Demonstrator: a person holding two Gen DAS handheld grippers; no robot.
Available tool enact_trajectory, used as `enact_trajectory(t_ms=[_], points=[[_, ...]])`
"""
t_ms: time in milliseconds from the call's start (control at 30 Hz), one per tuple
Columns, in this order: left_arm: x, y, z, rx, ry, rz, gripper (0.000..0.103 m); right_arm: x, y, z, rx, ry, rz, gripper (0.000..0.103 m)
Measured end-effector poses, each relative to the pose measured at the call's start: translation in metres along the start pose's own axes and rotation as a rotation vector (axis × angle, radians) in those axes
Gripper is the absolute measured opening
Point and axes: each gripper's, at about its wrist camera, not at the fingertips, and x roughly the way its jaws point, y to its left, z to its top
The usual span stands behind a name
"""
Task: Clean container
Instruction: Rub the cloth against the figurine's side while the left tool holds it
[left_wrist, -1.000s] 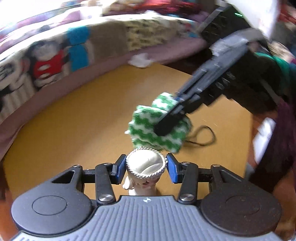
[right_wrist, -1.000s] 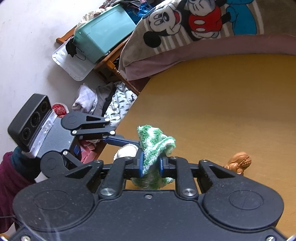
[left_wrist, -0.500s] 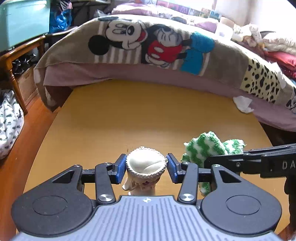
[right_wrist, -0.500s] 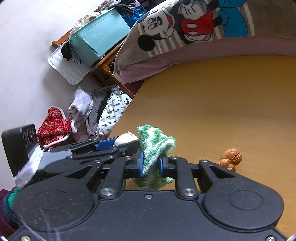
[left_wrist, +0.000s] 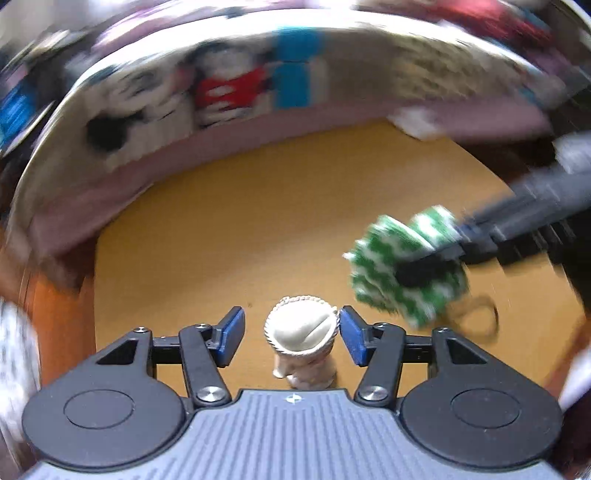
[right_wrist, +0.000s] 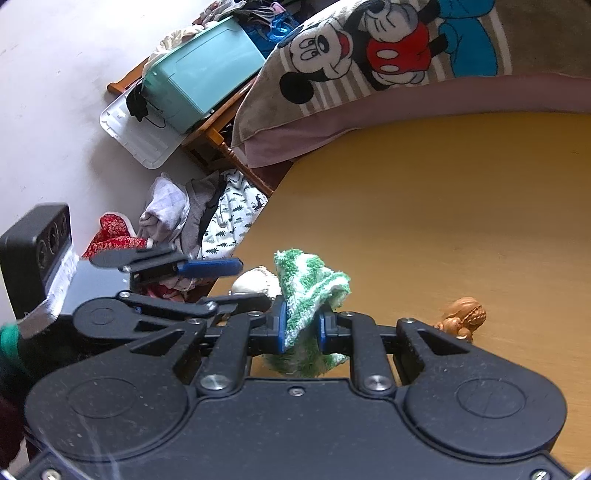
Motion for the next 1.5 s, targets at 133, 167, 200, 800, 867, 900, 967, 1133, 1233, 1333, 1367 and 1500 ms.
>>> enact_trajectory(t_ms=[133,167,200,800,867,900,967,1133,1233,1333,1367,1500], points=[[0.006,0.001,-0.009,0.295,0.019,-0.063,0.059,0.002,0.000,-0.003,-0.008,0.014,0.000,0.017],[0.009,0.003,-0.011,0.328,0.021,-0.089,0.060,0.003,0.001,-0.003,-0.010,0.019,0.000,0.017],[0.014,0.006,-0.011,0.336,0.027,-0.123,0.060,0.005,0.001,-0.004,-0.013,0.024,0.000,0.017],[0.031,-0.002,-0.036,-0.033,-0.074,-0.078,0.036,0.018,0.002,-0.001,-0.026,0.034,0.001,0.017],[0.028,-0.009,-0.037,-0.231,-0.103,0.007,0.036,0.014,0.002,-0.001,-0.021,0.019,-0.007,0.017],[0.026,-0.012,-0.037,-0.298,-0.108,0.036,0.036,0.013,0.002,-0.001,-0.019,0.010,-0.013,0.017],[0.025,-0.022,-0.038,-0.398,-0.135,0.107,0.036,0.009,0.002,-0.002,-0.017,-0.003,-0.019,0.017],[0.023,-0.041,-0.031,-0.485,-0.144,0.193,0.036,0.006,0.004,-0.008,-0.057,-0.031,-0.045,0.017],[0.018,-0.038,-0.026,-0.456,-0.115,0.178,0.036,0.008,0.004,-0.013,-0.063,-0.046,-0.052,0.017],[0.018,-0.030,-0.018,-0.395,-0.080,0.141,0.043,0.010,0.003,-0.015,-0.055,-0.053,-0.047,0.017],[0.018,-0.028,-0.018,-0.365,-0.068,0.129,0.045,0.011,0.002,-0.015,-0.050,-0.053,-0.045,0.017],[0.017,-0.020,-0.016,-0.241,-0.027,0.083,0.050,0.013,0.002,-0.016,-0.024,-0.047,-0.038,0.017]])
